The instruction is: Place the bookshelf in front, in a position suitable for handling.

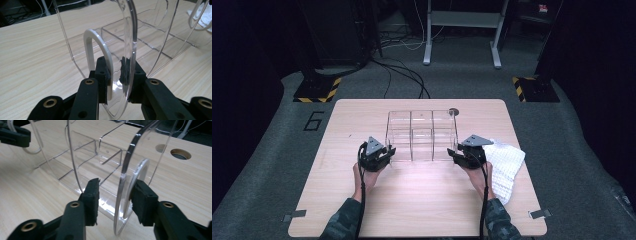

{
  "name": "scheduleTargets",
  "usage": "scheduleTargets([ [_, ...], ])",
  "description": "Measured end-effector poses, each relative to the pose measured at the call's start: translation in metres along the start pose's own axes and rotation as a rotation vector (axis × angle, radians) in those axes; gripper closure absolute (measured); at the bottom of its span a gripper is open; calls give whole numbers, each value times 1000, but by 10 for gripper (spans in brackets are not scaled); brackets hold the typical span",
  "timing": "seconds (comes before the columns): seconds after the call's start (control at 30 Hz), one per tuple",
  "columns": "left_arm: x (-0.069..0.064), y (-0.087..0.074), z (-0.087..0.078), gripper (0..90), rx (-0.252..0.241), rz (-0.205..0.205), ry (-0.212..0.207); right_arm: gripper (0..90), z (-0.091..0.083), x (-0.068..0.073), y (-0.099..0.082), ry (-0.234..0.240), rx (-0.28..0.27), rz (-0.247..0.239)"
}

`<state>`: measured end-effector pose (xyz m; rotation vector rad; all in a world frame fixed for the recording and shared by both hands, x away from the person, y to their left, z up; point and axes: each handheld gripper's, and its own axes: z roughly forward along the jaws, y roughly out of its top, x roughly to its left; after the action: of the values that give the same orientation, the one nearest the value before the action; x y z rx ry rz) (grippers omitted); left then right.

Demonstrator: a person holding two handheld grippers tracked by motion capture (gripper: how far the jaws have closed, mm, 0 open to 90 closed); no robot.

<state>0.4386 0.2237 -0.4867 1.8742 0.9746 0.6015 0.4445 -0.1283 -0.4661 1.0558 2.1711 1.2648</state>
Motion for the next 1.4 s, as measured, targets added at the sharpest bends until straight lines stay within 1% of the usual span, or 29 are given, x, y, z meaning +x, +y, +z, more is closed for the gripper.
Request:
scheduleTargets([
  [0.03, 0, 0, 0, 744, -1, -2, -1, 454, -3, 1, 1, 1, 25, 0],
  [0.07, 0, 0, 0, 742, -1, -3, -4, 444, -6, 0, 1, -5, 31, -11],
  [0.1, 0, 0, 0, 741, -3, -8, -4, 399, -9, 0, 1, 5, 46, -10],
  [0.13, 1, 1, -2, 739, 15, 4, -15, 336, -11, -1, 2, 9, 63, -10],
  [0.17, 1, 1, -2, 739, 14, 1, -18, 295, -15, -2, 1, -3, 78, -8],
  [0.23, 2, 1, -2, 736, 13, 0, -19, 228, -20, -6, 1, -1, 118, -9],
  [0.3, 2, 1, -2, 731, 15, 1, -22, 178, -27, -10, -1, -11, 126, -19],
  [0.33, 1, 1, -2, 728, 6, -18, -26, 143, -29, -12, -1, -7, 143, -18],
  [0.4, 1, 1, -3, 725, 5, -21, -30, 126, -36, -16, -3, -26, 141, -1],
  [0.43, 2, 2, -3, 721, -1, -21, -28, 116, -38, -20, -4, -22, 142, -2],
  [0.47, 2, 2, -4, 720, 5, -19, -33, 138, -41, -23, -4, -26, 141, 3],
  [0.53, 2, 2, -4, 718, 2, -21, -34, 152, -46, -29, -7, -43, 110, -24],
  [0.57, 3, 2, -5, 717, 6, -23, -41, 154, -49, -32, -8, -53, 95, -21],
  [0.63, 3, 2, -5, 714, -12, -25, -34, 170, -53, -38, -10, -102, 85, -8],
  [0.67, 4, 3, -6, 714, 3, -16, -41, 169, -55, -42, -11, -94, 100, 9],
  [0.7, 3, 4, -7, 712, -6, -22, -42, 165, -57, -46, -12, -91, 111, 9],
  [0.77, 4, 4, -8, 707, -2, -23, -46, 129, -60, -55, -11, -78, 197, 37],
  [0.83, 3, 5, -8, 705, 0, -25, -51, 49, -61, -64, -12, -55, 275, 75],
  [0.87, 3, 5, -8, 705, -4, -24, -47, 43, -61, -68, -14, -43, 315, 107],
  [0.9, 4, 5, -8, 705, -2, -24, -49, 67, -62, -73, -15, -60, 349, 125],
  [0.97, 4, 5, -8, 704, -1, -24, -49, 76, -65, -81, -21, -65, 363, 152],
  [1.0, 4, 5, -9, 704, 0, -24, -50, 107, -67, -86, -24, -70, 350, 153],
  [1.07, 4, 5, -8, 705, 3, -23, -49, 99, -70, -91, -28, -96, 364, 155],
  [1.1, 3, 5, -9, 705, 5, -26, -51, 100, -71, -93, -30, -86, 372, 159],
  [1.2, 3, 5, -9, 705, 8, -25, -52, 88, -69, -95, -36, -85, 401, 139],
  [1.23, 3, 5, -9, 705, 9, -23, -53, 79, -68, -95, -38, -67, 426, 130],
  [1.3, 4, 5, -9, 705, 9, -9, -48, 80, -63, -95, -43, -88, 436, 126],
  [1.33, 4, 5, -9, 705, 10, -10, -48, 81, -62, -96, -45, -85, 441, 131],
  [1.4, 4, 6, -9, 705, 13, -5, -50, 92, -59, -98, -48, -102, 443, 143],
])
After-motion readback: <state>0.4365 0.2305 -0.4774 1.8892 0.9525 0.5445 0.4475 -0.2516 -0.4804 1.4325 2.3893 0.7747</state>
